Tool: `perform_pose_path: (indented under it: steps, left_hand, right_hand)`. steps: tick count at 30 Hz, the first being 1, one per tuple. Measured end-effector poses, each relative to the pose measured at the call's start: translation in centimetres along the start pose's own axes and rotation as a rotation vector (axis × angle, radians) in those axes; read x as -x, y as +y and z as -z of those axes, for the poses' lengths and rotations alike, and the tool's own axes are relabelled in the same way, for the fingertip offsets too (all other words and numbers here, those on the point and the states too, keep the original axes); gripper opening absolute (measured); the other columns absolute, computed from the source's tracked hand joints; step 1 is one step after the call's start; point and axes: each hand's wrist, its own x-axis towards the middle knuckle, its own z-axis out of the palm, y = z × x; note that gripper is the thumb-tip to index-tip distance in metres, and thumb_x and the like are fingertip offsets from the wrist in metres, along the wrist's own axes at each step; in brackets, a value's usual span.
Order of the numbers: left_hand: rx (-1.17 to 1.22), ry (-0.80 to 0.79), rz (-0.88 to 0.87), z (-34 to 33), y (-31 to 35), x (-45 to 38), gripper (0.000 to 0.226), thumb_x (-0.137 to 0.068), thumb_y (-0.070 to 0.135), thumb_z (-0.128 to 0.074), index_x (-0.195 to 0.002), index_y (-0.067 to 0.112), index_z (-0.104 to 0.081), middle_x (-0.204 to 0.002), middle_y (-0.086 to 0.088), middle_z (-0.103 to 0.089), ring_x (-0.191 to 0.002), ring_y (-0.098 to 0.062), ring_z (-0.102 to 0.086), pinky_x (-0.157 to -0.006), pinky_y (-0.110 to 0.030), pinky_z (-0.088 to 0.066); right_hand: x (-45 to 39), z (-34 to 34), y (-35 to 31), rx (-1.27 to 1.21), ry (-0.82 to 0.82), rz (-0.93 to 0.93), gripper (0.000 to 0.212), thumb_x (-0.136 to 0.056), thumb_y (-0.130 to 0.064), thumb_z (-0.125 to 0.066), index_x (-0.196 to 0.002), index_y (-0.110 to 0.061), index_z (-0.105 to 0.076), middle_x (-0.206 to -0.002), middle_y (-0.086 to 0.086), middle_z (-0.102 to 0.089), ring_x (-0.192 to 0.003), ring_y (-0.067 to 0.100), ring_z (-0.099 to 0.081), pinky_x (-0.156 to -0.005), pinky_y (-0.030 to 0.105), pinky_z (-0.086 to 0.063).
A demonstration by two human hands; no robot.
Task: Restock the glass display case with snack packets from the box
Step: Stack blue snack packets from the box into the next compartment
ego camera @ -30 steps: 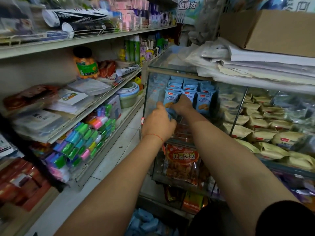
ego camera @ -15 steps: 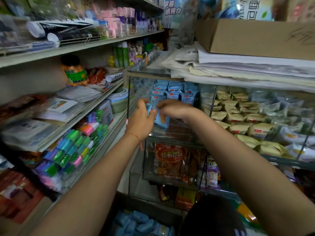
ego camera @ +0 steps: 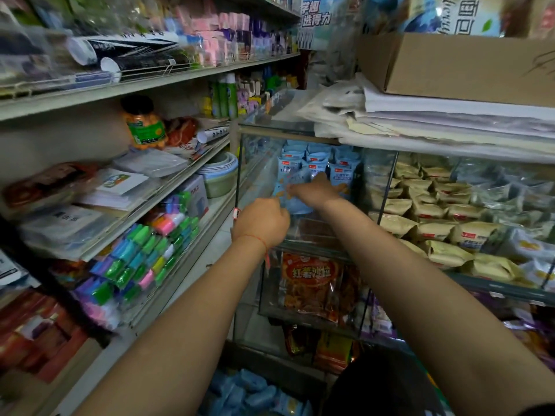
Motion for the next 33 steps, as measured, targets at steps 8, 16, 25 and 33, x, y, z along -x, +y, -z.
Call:
perform_pose_path:
  steps: [8, 16, 25, 33]
  left_hand:
    - [-0.01, 0.073, -0.028, -0.2, 0.1, 0.2, 0.036, -0.096, 0.032, -0.037, -0.108, 0.011, -0.064, -0.103, -0.016, -0.066, -0.089, -0.033, -0.061, -0.063, -0.031, -0.038]
    - [0.01, 0.071, -0.035, 0.0, 0.0, 0.1, 0.035, -0.094, 0.03, -0.039, -0.106, 0.008, -0.063, -0.103, -0.017, -0.066, -0.089, -0.035, -0.061, -0.063, -0.032, -0.04]
    - [0.011, 0.084, -0.018, 0.4, 0.2, 0.2, 0.034, -0.094, 0.03, -0.04, -0.109, 0.011, -0.063, -0.105, -0.013, -0.065, -0.091, -0.031, -0.061, -0.061, -0.03, -0.037]
    - [0.021, 0.09, -0.003, 0.5, 0.2, 0.5, 0.03, -0.093, 0.032, -0.042, -0.103, 0.016, -0.066, -0.1, -0.011, -0.066, -0.082, -0.028, -0.057, -0.06, -0.029, -0.038]
  right_hand:
    - [-2.0, -2.6, -2.0, 0.202, -0.168, -0.026, 0.036, -0.08, -0.03, -0.074, -0.103, -0.007, -0.058, -0.109, 0.017, -0.066, -0.095, 0.028, -0.064, -0.088, 0.038, -0.055]
    - [-3.3, -1.5, -2.7, 0.096, -0.39, -0.154, 0.057, -0.079, -0.031, -0.076, -0.126, -0.008, -0.054, -0.133, 0.016, -0.054, -0.122, 0.032, -0.054, -0.106, 0.05, -0.042]
    - [-3.4, -2.1, -1.6, -0.052, -0.405, -0.188, 0.068, -0.08, -0.03, -0.077, -0.135, -0.006, -0.046, -0.138, 0.001, -0.047, -0.125, 0.026, -0.049, -0.105, 0.038, -0.042]
    - [-3.7, -2.3, -0.5, 0.204, -0.356, -0.04, 0.049, -0.079, -0.036, -0.074, -0.115, -0.011, -0.051, -0.109, 0.005, -0.062, -0.087, 0.013, -0.058, -0.074, 0.029, -0.053]
